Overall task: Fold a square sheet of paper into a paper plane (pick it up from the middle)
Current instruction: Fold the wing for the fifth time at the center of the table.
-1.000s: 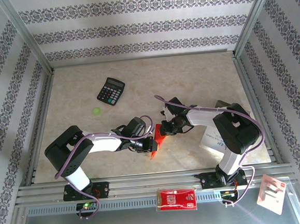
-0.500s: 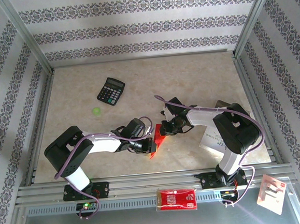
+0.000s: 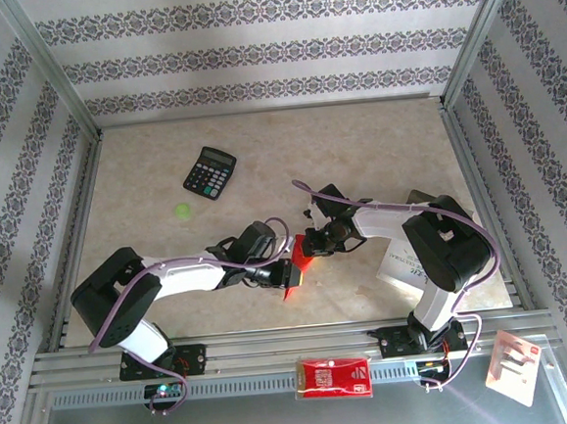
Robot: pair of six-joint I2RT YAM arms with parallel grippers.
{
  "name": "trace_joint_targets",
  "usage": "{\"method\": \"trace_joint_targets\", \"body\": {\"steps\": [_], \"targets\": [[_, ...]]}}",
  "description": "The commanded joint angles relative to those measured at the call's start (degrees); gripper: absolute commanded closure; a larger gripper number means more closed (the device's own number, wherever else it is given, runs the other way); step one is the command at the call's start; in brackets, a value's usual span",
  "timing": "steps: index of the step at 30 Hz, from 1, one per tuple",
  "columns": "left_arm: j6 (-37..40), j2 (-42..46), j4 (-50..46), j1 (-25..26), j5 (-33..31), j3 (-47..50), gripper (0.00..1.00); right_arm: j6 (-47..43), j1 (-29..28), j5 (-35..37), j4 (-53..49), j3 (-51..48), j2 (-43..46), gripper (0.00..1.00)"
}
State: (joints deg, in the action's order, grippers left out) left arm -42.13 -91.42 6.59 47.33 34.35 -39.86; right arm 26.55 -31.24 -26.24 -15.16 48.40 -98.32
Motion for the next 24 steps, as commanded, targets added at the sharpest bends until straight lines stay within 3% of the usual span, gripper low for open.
{"method": "trace_joint_targets", "body": {"steps": [1, 24], "targets": [[1.93, -2.42, -0.41, 0.61, 1.22, -2.38, 0.85, -1.41, 0.13, 4.05, -2.61, -0.85, -2.79, 0.87], [4.03, -5.44, -5.35, -1.68, -0.60, -0.82, 0.89, -1.54, 0.14, 3.83, -2.68, -0.61, -3.28, 0.87]]}}
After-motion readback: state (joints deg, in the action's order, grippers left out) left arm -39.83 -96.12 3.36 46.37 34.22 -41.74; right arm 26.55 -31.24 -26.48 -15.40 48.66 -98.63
